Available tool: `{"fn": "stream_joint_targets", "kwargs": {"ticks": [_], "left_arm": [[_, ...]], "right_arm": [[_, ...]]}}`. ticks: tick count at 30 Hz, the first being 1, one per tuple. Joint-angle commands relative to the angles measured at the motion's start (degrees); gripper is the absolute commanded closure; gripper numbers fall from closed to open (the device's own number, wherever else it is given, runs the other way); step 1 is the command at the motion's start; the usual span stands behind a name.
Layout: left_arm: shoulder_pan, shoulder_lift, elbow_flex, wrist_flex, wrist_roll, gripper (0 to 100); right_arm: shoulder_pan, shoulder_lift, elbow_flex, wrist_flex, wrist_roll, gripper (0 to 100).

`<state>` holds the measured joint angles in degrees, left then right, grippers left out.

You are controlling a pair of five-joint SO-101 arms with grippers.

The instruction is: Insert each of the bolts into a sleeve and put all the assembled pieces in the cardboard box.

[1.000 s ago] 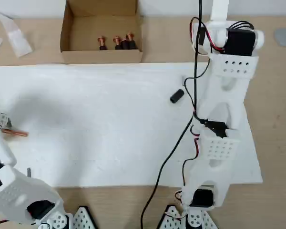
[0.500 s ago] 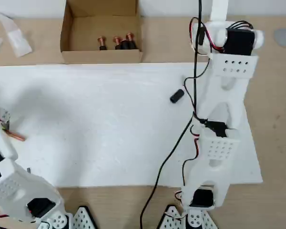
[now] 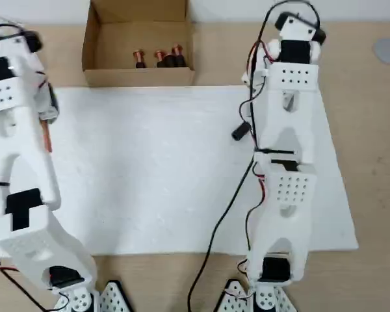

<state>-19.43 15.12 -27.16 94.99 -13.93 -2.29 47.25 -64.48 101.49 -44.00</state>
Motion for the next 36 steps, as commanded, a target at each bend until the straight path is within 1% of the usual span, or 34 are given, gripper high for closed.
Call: {"fn": "stream_joint_targets", "kwargs": {"ticks": [1,4,9,12,19,24,31,36], "left_arm": [[2.11,-1.27,-3.25,0.44,-2.02,99],[2.11,-1.1,-3.25,0.44,-0.88,99],[1.93,-1.01,-3.16,0.79,-0.97,99],[1.93,-1.01,-2.9,1.32,-1.05,99],[1.93,-1.01,1.58,0.97,-1.14,99],[1.93,-1.01,2.29,0.88,-1.23,99],[1.93,-1.01,2.2,0.88,-1.23,99],[1.93,-1.01,2.29,0.88,-1.23,99]], "right_arm": [[-2.77,2.42,-0.4,0.53,-4.48,67.3],[-4.88,5.58,-0.4,0.53,-7.21,67.3],[-7.34,8.31,-0.4,-0.79,-7.56,67.3],[-7.69,9.36,-0.4,-2.2,-8.62,67.3],[-7.87,12.79,-0.4,-5.89,-8.62,67.1],[-8.31,15.43,-0.4,-8.88,-8.62,67.2],[-10.15,17.63,-0.13,-8.7,-8.62,67.3],[-12.44,17.8,-0.31,-5.98,-8.62,67.3]]}}
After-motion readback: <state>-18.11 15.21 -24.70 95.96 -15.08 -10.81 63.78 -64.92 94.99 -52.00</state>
